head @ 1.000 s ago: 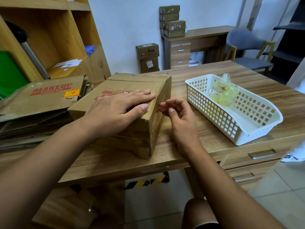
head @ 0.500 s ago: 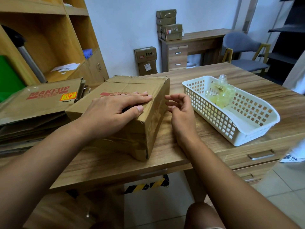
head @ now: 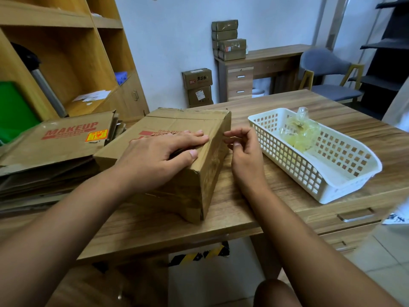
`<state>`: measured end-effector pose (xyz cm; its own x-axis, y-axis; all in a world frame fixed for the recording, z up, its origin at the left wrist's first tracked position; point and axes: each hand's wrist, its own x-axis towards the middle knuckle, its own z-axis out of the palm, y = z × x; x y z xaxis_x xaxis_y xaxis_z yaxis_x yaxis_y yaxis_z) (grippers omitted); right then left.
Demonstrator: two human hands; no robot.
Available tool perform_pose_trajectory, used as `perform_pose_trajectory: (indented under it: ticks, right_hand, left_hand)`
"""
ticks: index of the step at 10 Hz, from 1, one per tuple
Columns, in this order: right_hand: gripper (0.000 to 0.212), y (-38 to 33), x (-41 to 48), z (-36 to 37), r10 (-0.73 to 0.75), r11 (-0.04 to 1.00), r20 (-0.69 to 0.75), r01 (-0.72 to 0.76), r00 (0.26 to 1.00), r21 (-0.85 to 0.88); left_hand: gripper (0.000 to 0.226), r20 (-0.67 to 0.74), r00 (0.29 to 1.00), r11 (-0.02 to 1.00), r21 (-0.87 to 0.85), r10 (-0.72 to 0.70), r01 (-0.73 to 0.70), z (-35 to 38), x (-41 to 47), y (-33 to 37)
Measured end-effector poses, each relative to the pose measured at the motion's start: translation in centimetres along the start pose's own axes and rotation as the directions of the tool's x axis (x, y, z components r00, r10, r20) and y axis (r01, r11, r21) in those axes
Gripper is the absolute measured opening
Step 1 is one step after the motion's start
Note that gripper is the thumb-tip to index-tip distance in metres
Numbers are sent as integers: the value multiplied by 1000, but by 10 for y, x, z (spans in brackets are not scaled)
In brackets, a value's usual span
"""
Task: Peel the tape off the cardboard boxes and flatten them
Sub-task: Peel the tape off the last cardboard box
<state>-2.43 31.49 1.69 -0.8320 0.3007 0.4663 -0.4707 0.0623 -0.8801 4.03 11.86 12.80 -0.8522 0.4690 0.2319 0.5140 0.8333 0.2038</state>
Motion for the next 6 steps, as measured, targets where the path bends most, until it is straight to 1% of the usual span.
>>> perform_pose_trajectory:
  ticks: [1, 3, 4, 6]
  right_hand:
    - [38, -1, -1, -2, -11, 1000, -6, 11, 1000, 7]
    - [32, 1, 0, -2, -48, 998, 21, 48, 999, -29]
    - [33, 2, 0, -1, -64, 997, 31, 65, 997, -44]
    - [34, 8, 1, -1, -70, 991, 46, 75, 996, -114]
  left_hand:
    - [45, 2, 1000, 1000, -4, -2, 2, -1, -1, 0]
    - [44, 7, 1000, 1000, 8, -6, 6, -1, -1, 1]
    - [41, 13, 1000, 1000, 8, -6, 6, -2, -2, 3]
    - [42, 1, 1000, 1000, 16, -5, 5, -1, -1, 3]
